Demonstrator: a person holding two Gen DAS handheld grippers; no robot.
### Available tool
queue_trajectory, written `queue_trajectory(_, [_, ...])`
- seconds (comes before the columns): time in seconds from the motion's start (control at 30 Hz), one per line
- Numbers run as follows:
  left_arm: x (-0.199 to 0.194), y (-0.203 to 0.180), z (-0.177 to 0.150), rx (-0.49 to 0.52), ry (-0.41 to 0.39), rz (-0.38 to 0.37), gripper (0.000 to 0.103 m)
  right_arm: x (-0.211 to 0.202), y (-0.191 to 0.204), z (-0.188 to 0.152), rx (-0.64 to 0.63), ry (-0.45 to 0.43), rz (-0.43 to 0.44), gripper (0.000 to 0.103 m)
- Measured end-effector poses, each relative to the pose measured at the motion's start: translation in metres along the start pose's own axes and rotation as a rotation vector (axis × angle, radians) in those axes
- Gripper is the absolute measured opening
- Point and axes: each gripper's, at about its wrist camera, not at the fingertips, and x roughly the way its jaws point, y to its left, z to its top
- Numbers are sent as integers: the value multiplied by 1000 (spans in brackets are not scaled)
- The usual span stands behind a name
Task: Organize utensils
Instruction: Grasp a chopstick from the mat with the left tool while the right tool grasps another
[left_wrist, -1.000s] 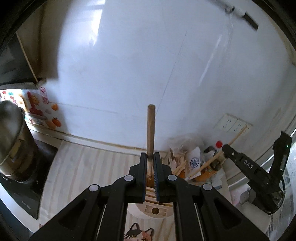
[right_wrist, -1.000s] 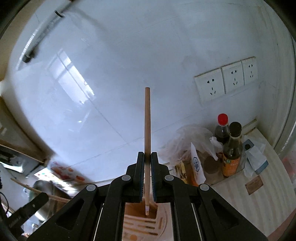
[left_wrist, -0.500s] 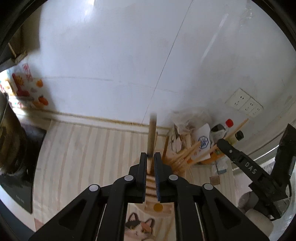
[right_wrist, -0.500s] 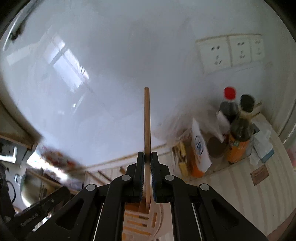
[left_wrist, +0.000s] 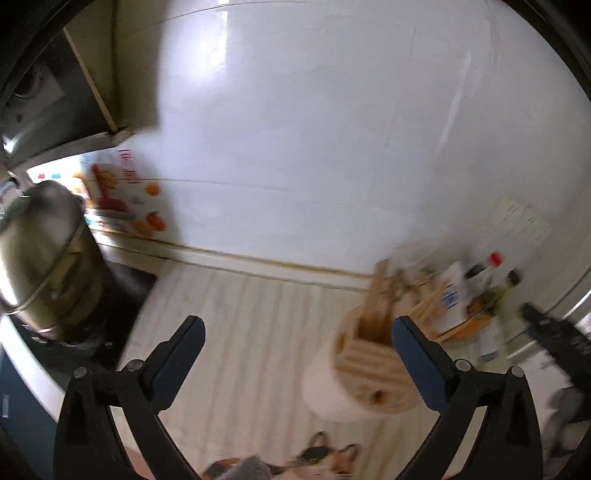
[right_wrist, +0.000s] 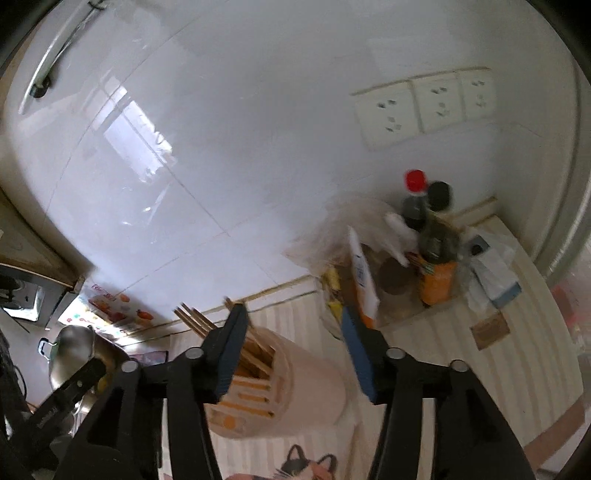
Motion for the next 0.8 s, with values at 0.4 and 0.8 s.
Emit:
queue_trajectory(0.4, [87,4,-139,115,252,182,103,82,-74,-150,7,381,-179,72])
queue_trajectory(0.8, [134,-20,-225,255,454,195,103,136,-82,-252,-194,594,-340,8])
